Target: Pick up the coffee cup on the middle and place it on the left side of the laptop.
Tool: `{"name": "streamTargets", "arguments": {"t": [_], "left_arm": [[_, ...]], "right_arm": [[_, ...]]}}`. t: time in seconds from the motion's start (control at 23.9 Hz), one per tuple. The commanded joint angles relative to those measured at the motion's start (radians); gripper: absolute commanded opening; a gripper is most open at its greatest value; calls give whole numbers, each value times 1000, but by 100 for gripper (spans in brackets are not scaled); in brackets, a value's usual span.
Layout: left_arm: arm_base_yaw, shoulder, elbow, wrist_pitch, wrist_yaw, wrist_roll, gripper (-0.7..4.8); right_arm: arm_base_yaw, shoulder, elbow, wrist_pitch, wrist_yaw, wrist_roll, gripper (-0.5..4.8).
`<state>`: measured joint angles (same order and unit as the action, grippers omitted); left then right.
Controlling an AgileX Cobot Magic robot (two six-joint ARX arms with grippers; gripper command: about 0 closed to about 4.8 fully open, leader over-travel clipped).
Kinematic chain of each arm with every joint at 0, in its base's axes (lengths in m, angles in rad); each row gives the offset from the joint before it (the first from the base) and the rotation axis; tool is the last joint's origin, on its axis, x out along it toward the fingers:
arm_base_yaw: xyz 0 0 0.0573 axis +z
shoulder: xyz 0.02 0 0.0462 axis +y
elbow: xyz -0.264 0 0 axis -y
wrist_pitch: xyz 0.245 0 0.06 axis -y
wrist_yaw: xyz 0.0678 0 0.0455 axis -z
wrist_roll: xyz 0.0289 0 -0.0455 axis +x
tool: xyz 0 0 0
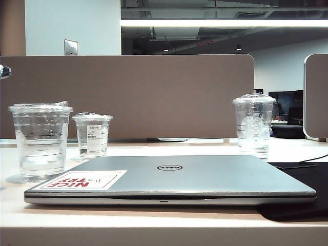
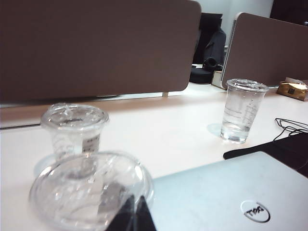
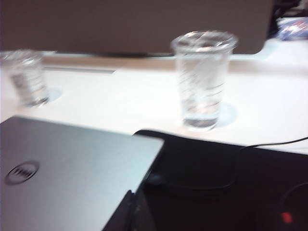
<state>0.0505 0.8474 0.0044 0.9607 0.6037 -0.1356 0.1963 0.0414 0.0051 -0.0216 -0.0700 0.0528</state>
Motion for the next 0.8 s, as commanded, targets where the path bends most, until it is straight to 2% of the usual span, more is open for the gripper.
{"name": "streamTargets", "arguments": {"t": [0.04, 0.08, 0.13, 0.29, 0.34, 0.59, 0.8], "left_arm": [[0, -268, 3, -331, -119, -3, -5], [0, -397, 3, -456, -212, -1, -6], [0, -479, 3, -536, -259, 10, -5], [0, -743, 5, -807, -364, 66, -6], [0, -855, 5, -931, -401, 80, -6], [0, -839, 15, -993, -437, 101, -6], [0, -842, 15, -994, -541, 142, -6]], "right_arm": [[-47, -27, -4, 18, 1, -1, -5], [-60, -37, -4, 18, 0, -1, -5], [-62, -42, -4, 18, 2, -1, -5], [-74, -42, -4, 16, 0, -1, -5], [-81, -42, -4, 16, 0, -1, -5], [-175, -42, -4, 18, -1, -1, -5], [-289, -42, -4, 17, 2, -1, -5]]}}
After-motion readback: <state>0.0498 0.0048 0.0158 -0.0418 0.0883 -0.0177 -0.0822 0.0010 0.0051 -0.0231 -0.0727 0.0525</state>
